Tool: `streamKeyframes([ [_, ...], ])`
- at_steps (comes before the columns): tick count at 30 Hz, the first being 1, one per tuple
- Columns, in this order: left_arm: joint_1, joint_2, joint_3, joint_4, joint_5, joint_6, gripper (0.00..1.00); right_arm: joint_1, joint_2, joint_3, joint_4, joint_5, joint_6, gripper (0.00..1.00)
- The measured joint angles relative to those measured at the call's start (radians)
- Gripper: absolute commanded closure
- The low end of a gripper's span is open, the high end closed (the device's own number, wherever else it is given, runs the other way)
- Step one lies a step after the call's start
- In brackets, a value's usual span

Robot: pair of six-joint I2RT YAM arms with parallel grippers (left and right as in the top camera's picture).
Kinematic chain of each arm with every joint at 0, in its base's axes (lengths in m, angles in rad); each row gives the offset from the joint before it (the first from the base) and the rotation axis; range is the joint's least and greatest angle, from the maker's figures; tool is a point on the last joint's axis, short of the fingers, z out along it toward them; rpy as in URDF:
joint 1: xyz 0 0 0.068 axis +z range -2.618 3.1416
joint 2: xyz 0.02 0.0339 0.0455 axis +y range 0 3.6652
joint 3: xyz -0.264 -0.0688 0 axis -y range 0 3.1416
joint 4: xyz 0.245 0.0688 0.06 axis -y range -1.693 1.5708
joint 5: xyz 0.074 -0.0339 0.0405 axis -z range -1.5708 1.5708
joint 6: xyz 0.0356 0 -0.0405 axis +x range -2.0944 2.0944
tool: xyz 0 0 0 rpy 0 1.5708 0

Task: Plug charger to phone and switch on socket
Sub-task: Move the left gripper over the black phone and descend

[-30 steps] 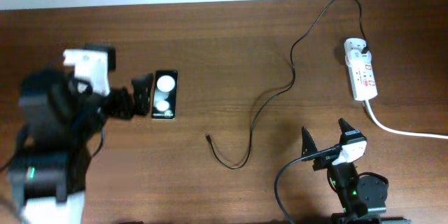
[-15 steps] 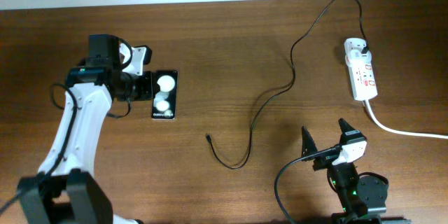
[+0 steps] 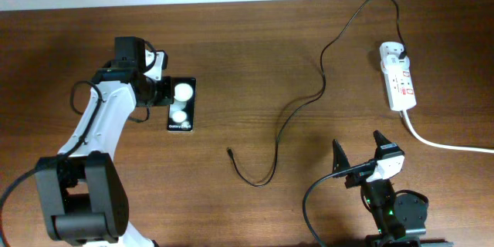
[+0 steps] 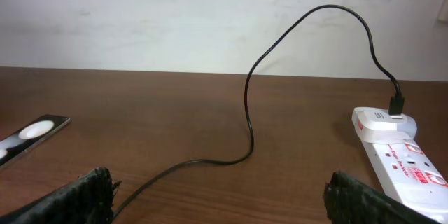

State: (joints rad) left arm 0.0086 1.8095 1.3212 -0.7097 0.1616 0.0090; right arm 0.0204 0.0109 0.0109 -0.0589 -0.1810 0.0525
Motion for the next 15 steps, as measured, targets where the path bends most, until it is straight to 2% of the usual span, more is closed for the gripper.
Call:
streamKeyframes([
  [2, -0.002, 0.008, 0.0, 0.0, -0.018, -0.005, 0.9, 0.0, 0.0, 0.0, 0.0, 0.0, 0.0, 0.01],
  [3, -0.002, 0.015, 0.0, 0.0, -0.023, -0.01, 0.82, 0.0, 0.0, 0.0, 0.0, 0.0, 0.0, 0.01],
  [4, -0.003, 0.021, 0.0, 0.0, -0.026, -0.01, 0.68, 0.0, 0.0, 0.0, 0.0, 0.0, 0.0, 0.01],
  [5, -0.003, 0.026, 0.0, 0.0, -0.032, -0.012, 0.3, 0.0, 0.0, 0.0, 0.0, 0.0, 0.0, 0.01],
  [6, -0.003, 0.032, 0.0, 0.0, -0.037, -0.014, 0.0, 0.0, 0.0, 0.0, 0.0, 0.0, 0.0, 0.01],
  [15, -0.003, 0.091, 0.0, 0.021, -0.04, -0.016, 0.01, 0.0, 0.0, 0.0, 0.0, 0.0, 0.0, 0.01],
])
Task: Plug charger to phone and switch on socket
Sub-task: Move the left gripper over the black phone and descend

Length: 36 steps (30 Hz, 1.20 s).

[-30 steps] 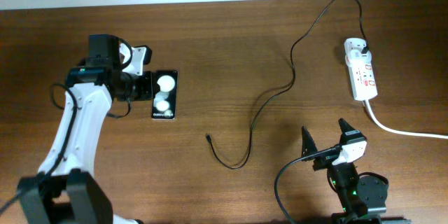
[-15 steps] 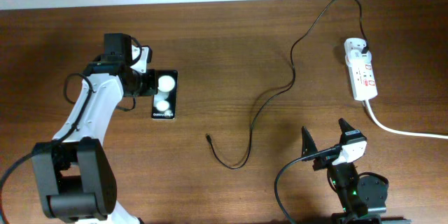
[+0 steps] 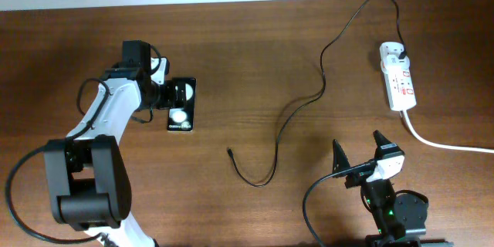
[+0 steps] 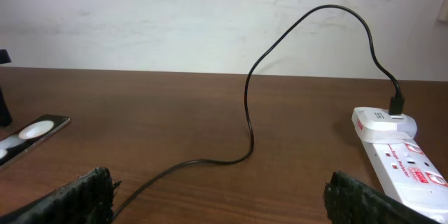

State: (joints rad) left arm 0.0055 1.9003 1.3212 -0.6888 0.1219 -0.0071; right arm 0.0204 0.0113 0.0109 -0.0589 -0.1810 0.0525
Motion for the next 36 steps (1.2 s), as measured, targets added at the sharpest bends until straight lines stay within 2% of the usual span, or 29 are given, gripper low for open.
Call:
streamKeyframes([
  [18, 0.0, 0.072, 0.0, 0.021, -0.007, 0.0, 0.01, 0.0, 0.0, 0.0, 0.0, 0.0, 0.0, 0.01],
  [36, 0.0, 0.072, 0.0, 0.024, -0.007, 0.0, 0.01, 0.0, 0.0, 0.0, 0.0, 0.0, 0.0, 0.01],
])
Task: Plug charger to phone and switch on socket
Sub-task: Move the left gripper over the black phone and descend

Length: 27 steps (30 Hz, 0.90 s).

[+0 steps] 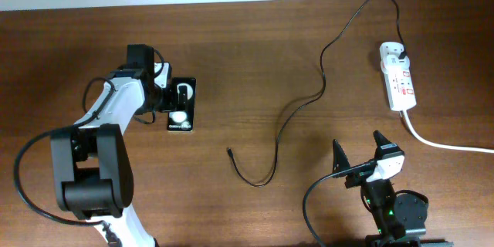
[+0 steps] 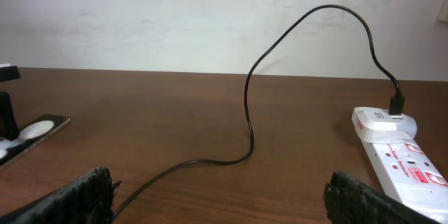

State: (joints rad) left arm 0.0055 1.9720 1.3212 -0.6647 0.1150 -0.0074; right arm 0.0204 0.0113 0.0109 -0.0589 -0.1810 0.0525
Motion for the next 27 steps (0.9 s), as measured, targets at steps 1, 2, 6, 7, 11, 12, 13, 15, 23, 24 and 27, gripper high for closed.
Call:
streamKeyframes([
  [1, 0.0, 0.0, 0.0, 0.0, 0.0, 0.0, 0.01, 0.0, 0.0, 0.0, 0.0, 0.0, 0.001, 0.01],
  [2, 0.0, 0.0, 0.0, 0.0, 0.0, 0.0, 0.01, 0.0, 0.0, 0.0, 0.0, 0.0, 0.0, 0.01],
  [6, 0.0, 0.0, 0.0, 0.0, 0.0, 0.0, 0.01, 0.0, 0.0, 0.0, 0.0, 0.0, 0.0, 0.01],
  [7, 0.0, 0.0, 0.0, 0.0, 0.0, 0.0, 0.01, 0.0, 0.0, 0.0, 0.0, 0.0, 0.0, 0.01],
  [11, 0.0, 0.0, 0.0, 0.0, 0.0, 0.0, 0.01, 0.0, 0.0, 0.0, 0.0, 0.0, 0.0, 0.01],
  [12, 0.0, 0.0, 0.0, 0.0, 0.0, 0.0, 0.01, 0.0, 0.0, 0.0, 0.0, 0.0, 0.0, 0.01],
  [13, 0.0, 0.0, 0.0, 0.0, 0.0, 0.0, 0.01, 0.0, 0.0, 0.0, 0.0, 0.0, 0.0, 0.01],
  [15, 0.0, 0.0, 0.0, 0.0, 0.0, 0.0, 0.01, 0.0, 0.0, 0.0, 0.0, 0.0, 0.0, 0.01],
  [23, 0.0, 0.0, 0.0, 0.0, 0.0, 0.0, 0.01, 0.0, 0.0, 0.0, 0.0, 0.0, 0.0, 0.01],
  [24, -0.002, 0.0, 0.0, 0.0, 0.0, 0.0, 0.01, 0.0, 0.0, 0.0, 0.0, 0.0, 0.001, 0.01],
  [27, -0.018, 0.0, 0.0, 0.0, 0.0, 0.0, 0.01, 0.0, 0.0, 0.0, 0.0, 0.0, 0.0, 0.01],
])
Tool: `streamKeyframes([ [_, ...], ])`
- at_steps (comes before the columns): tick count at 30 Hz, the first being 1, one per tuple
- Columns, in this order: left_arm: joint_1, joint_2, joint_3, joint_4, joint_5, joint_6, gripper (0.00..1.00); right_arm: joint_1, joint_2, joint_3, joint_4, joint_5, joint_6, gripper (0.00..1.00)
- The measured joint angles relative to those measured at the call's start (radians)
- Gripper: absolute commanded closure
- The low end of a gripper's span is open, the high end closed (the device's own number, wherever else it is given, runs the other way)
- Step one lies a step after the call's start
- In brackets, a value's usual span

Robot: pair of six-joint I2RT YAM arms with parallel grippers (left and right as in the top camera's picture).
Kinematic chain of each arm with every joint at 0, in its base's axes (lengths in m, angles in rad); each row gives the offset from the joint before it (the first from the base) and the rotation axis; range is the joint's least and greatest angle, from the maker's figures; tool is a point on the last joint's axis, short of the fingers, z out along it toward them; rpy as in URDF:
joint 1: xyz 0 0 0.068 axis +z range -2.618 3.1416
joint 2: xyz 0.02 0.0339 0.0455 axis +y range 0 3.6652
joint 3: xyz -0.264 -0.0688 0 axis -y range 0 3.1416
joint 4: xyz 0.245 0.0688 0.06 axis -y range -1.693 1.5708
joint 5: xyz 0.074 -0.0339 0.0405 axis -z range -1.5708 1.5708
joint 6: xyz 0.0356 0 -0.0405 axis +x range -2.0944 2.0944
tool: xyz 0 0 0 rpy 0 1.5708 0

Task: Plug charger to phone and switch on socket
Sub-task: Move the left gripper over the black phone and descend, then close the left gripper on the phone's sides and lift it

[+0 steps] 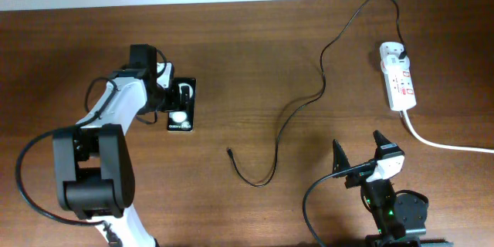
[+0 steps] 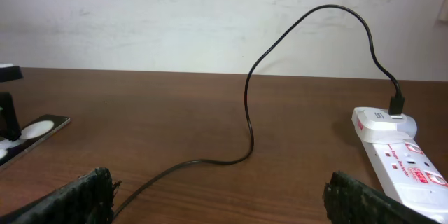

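The black phone (image 1: 183,109) lies flat at the left of the table, with white glare spots on its screen; in the right wrist view the phone (image 2: 36,130) shows at the far left. My left gripper (image 1: 178,93) reaches in from the left and sits over the phone's upper half; its jaws are hard to read. The black charger cable (image 1: 320,85) runs from the plug (image 1: 403,49) in the white socket strip (image 1: 399,86) to its free end (image 1: 230,152) on the bare wood. My right gripper (image 1: 359,154) stands open at the front, holding nothing.
The strip's white mains lead (image 1: 440,143) runs off the right edge. The cable arches up above the table (image 2: 315,14) before dropping to the wood. A pale wall stands behind the table's far edge.
My left gripper has edged very slightly further over the phone. The phone, cable, socket strip and right arm are where they were.
My left gripper first stood just left of the phone's upper edge. Then it was closer, touching that edge. Later it was over the phone's upper half, where it remains. The right gripper stayed open at the front and the cable end has not moved.
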State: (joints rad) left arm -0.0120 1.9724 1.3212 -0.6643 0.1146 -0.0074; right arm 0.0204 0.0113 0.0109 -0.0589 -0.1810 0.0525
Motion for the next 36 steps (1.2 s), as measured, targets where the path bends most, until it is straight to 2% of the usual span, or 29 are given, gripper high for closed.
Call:
streamKeyframes([
  [11, -0.035, 0.0, 0.0, 0.004, 0.0, 0.0, 0.01, 0.0, 0.0, 0.0, 0.0, 0.0, 0.0, 0.01],
  [21, -0.042, 0.0, -0.054, 0.106, 0.0, 0.0, 0.01, 0.0, 0.0, 0.0, 0.0, 0.0, 0.0, 0.01],
  [36, -0.063, 0.0, -0.076, 0.15, -0.014, 0.0, 0.01, 0.0, 0.0, 0.0, 0.0, 0.0, 0.0, 0.01],
])
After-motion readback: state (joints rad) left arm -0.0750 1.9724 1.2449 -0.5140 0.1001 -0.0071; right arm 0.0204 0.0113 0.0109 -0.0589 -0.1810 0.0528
